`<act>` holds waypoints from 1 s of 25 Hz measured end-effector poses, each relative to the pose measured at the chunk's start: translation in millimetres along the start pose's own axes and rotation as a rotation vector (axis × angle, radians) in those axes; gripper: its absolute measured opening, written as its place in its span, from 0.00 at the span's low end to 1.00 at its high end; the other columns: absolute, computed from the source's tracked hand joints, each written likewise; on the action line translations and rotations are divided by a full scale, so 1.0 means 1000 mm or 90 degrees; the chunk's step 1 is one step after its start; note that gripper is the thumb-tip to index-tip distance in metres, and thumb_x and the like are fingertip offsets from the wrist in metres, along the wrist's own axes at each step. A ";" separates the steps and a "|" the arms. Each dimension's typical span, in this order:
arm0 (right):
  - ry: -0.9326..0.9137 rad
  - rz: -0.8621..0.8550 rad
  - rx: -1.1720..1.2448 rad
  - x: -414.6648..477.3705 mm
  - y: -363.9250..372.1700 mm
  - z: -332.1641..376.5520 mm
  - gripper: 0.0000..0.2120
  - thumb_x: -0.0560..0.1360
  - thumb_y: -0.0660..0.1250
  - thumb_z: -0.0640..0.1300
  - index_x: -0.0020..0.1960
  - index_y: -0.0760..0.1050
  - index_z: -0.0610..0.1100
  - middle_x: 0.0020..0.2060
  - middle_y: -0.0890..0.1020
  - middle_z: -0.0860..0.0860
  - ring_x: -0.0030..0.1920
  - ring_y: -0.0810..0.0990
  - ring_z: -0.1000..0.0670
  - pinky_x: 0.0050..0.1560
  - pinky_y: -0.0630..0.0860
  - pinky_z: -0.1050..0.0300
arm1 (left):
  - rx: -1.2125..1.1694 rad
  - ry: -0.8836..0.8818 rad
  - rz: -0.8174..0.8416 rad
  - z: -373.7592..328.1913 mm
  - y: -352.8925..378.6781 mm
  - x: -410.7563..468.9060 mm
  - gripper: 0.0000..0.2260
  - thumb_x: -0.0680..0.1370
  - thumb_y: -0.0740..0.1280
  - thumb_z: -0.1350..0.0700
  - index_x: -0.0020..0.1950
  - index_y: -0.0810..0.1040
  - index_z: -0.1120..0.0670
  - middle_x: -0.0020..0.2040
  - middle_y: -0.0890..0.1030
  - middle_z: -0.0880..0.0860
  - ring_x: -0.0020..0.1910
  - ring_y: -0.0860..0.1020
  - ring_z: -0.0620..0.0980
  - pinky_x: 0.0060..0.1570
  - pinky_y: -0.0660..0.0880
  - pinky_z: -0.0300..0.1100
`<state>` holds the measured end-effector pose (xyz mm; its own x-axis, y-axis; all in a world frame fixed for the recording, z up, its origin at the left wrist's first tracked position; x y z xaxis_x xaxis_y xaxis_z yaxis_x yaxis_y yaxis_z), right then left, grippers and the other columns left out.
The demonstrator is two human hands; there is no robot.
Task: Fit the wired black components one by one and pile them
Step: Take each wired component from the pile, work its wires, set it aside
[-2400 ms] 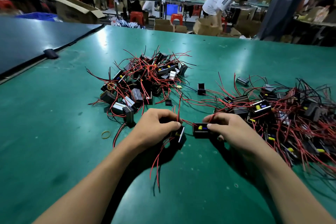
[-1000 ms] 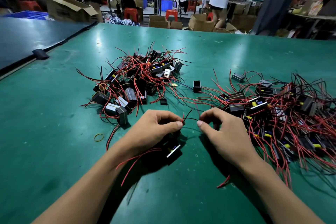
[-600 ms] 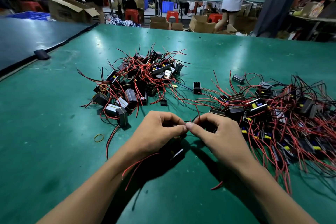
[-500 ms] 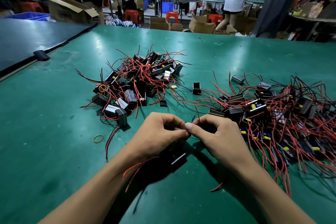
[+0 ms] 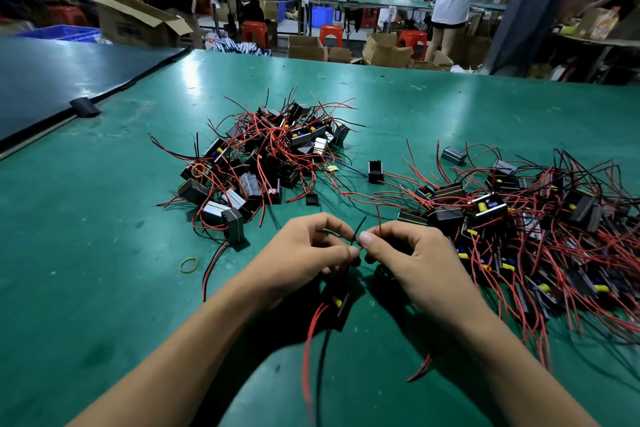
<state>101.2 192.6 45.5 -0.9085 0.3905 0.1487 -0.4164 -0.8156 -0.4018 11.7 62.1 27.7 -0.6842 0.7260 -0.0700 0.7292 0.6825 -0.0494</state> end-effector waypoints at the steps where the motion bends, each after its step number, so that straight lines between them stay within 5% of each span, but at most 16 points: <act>1: 0.005 -0.002 0.009 0.000 -0.001 -0.001 0.08 0.76 0.71 0.49 0.41 0.84 0.47 0.32 0.84 0.55 0.31 0.76 0.61 0.35 0.71 0.69 | -0.014 -0.003 -0.017 0.000 -0.001 0.000 0.06 0.74 0.72 0.65 0.48 0.78 0.58 0.34 0.82 0.51 0.30 0.75 0.45 0.33 0.71 0.35; 6: 0.023 0.005 0.021 0.002 -0.006 -0.006 0.08 0.76 0.72 0.50 0.41 0.83 0.46 0.33 0.84 0.52 0.28 0.73 0.58 0.32 0.70 0.65 | -0.094 -0.026 -0.072 0.003 -0.010 0.001 0.05 0.75 0.71 0.66 0.49 0.78 0.60 0.36 0.84 0.55 0.32 0.81 0.51 0.32 0.76 0.37; 11: 0.018 0.037 0.019 0.000 -0.006 -0.004 0.08 0.75 0.73 0.52 0.41 0.83 0.48 0.34 0.85 0.51 0.30 0.75 0.58 0.33 0.71 0.65 | 0.055 0.011 -0.147 0.000 -0.018 0.000 0.08 0.74 0.73 0.63 0.51 0.79 0.58 0.37 0.83 0.53 0.33 0.77 0.46 0.35 0.75 0.35; 14: 0.015 0.030 0.001 0.001 -0.005 -0.005 0.09 0.75 0.73 0.52 0.41 0.83 0.47 0.33 0.85 0.51 0.31 0.77 0.58 0.35 0.73 0.64 | 0.227 0.131 -0.245 -0.017 -0.025 -0.008 0.10 0.71 0.76 0.60 0.50 0.80 0.52 0.36 0.79 0.47 0.31 0.73 0.43 0.34 0.71 0.34; 19: 0.006 0.023 -0.001 0.000 -0.004 -0.003 0.08 0.75 0.73 0.50 0.41 0.84 0.46 0.32 0.85 0.52 0.32 0.80 0.59 0.36 0.74 0.65 | 0.288 0.228 -0.080 -0.031 0.001 -0.014 0.07 0.73 0.72 0.61 0.47 0.81 0.50 0.38 0.82 0.42 0.32 0.75 0.39 0.35 0.69 0.29; 25: 0.006 0.025 0.003 0.000 -0.002 -0.004 0.08 0.74 0.73 0.51 0.41 0.84 0.48 0.33 0.84 0.52 0.32 0.79 0.58 0.36 0.74 0.63 | 0.335 0.234 -0.072 -0.024 0.000 -0.010 0.06 0.73 0.74 0.59 0.48 0.82 0.51 0.40 0.84 0.45 0.37 0.78 0.41 0.38 0.69 0.28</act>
<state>102.1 195.9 42.4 -0.9237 0.3626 0.1239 -0.3807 -0.8320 -0.4036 18.6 56.8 51.9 -0.6485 0.6972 0.3058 0.4963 0.6917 -0.5246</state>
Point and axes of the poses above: each hand's wrist, its own x-axis towards the middle knuckle, its own y-axis out of the palm, z = x × y, the point moved 6 cm from there along x, towards the middle knuckle
